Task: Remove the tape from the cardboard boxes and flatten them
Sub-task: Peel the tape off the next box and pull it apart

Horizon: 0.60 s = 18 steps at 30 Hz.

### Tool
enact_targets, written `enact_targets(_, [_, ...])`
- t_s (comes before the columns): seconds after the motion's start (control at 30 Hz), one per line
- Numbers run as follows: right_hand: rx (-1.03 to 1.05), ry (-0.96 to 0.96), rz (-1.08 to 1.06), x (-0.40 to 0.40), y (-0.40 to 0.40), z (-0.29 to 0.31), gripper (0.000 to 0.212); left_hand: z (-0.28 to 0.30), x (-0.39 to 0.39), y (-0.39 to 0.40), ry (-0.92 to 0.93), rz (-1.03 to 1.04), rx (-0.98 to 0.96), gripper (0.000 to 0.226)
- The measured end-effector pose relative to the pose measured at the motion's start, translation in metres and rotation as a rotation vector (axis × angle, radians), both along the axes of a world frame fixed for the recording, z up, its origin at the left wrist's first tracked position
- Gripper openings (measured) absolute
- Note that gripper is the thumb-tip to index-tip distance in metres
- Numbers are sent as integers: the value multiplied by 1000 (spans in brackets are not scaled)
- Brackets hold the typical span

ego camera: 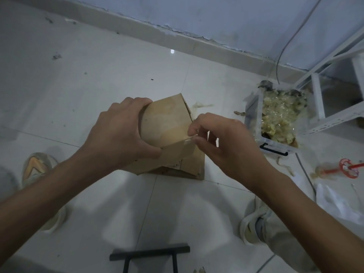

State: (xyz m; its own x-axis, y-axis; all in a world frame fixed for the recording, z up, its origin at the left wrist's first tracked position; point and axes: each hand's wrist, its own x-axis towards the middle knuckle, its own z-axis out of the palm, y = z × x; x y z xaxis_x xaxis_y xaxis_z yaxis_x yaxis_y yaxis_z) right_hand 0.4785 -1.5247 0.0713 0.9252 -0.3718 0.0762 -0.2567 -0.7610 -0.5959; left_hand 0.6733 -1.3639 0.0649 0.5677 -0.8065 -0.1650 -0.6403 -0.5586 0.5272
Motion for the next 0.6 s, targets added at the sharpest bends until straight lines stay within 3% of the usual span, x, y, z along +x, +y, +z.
enact_targets(0.13, [6, 87, -1, 3, 1, -3, 20, 2, -4, 3, -168, -49, 4, 105])
enact_targets(0.23, [123, 112, 9, 4, 0, -6, 23, 4, -4, 5, -250, -95, 24, 107])
enact_targets(0.3, [198, 49, 30, 3, -1, -2, 24, 10, -1, 3, -136, -54, 47, 107])
enact_targets(0.43, [272, -56, 76, 1, -7, 9, 14, 24, 12, 2, 292, 66, 90, 94])
enact_targets(0.6, [397, -130, 35, 0, -1, 15, 36, 26, 20, 4, 658, 89, 80, 74])
